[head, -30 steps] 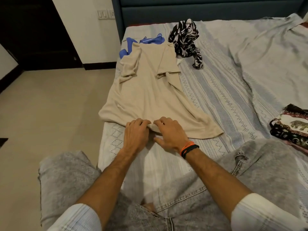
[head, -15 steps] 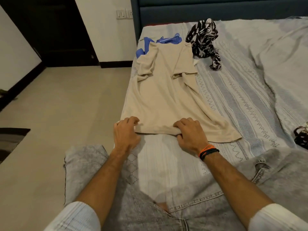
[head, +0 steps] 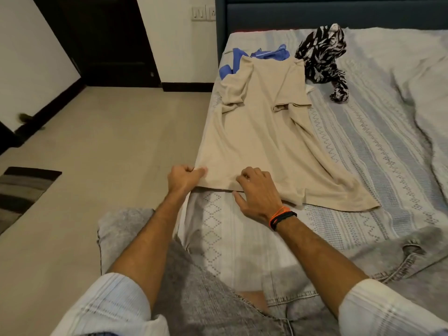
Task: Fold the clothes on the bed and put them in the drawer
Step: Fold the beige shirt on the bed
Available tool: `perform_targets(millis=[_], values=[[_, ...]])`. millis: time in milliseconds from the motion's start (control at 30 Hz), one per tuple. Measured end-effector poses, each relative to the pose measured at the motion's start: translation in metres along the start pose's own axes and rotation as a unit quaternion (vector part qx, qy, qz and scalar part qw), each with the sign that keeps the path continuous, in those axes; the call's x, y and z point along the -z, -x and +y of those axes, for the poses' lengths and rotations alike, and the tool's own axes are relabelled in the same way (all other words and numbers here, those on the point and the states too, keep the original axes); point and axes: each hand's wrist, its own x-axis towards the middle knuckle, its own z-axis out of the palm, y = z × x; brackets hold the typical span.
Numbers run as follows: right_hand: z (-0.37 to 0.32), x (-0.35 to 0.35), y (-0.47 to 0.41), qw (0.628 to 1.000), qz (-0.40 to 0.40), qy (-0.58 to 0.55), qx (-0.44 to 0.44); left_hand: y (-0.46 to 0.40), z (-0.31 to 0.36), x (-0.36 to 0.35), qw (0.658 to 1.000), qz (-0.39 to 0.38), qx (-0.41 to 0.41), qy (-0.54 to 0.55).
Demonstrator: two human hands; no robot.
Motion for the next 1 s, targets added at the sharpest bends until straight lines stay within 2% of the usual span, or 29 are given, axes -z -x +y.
perform_targets(millis=[67, 133, 200, 233, 367, 500, 667, 767, 867, 1000], values=[[-0.008, -0.003, -0.005, 1.000, -0.007, -0.016, -0.009, 0.000, 0.001, 0.007, 0.986, -0.025, 0.067, 0.149], [-0.018, -0.003, -0.012, 0.999, -0.011, -0.037, -0.010, 0.006, 0.005, 0.012, 0.947, -0.064, 0.121, 0.290], [-0.027, -0.005, -0.018, 0.999, -0.010, -0.038, -0.002, 0.008, 0.001, 0.015, 0.905, -0.092, 0.142, 0.390], [-0.031, -0.006, -0.019, 0.999, -0.003, -0.038, -0.002, 0.009, -0.002, 0.015, 0.895, -0.094, 0.145, 0.411], [-0.037, -0.004, -0.019, 0.993, 0.045, -0.108, -0.019, 0.011, -0.012, 0.016, 0.908, -0.046, 0.172, 0.380], [-0.033, -0.002, -0.009, 0.999, 0.011, -0.031, 0.002, 0.008, -0.020, 0.019, 0.926, -0.014, 0.198, 0.322], [-0.053, -0.006, -0.010, 0.999, 0.040, 0.005, 0.027, 0.011, -0.012, 0.018, 0.907, -0.028, 0.215, 0.362], [-0.071, -0.009, -0.022, 1.000, 0.015, 0.020, -0.015, 0.014, -0.009, 0.026, 0.911, -0.048, 0.213, 0.349], [-0.073, -0.010, -0.024, 0.998, 0.024, 0.016, -0.049, 0.013, -0.012, 0.039, 0.915, -0.059, 0.206, 0.342], [-0.064, -0.009, -0.014, 0.998, 0.014, 0.027, -0.055, 0.010, -0.015, 0.043, 0.926, 0.014, 0.190, 0.326]])
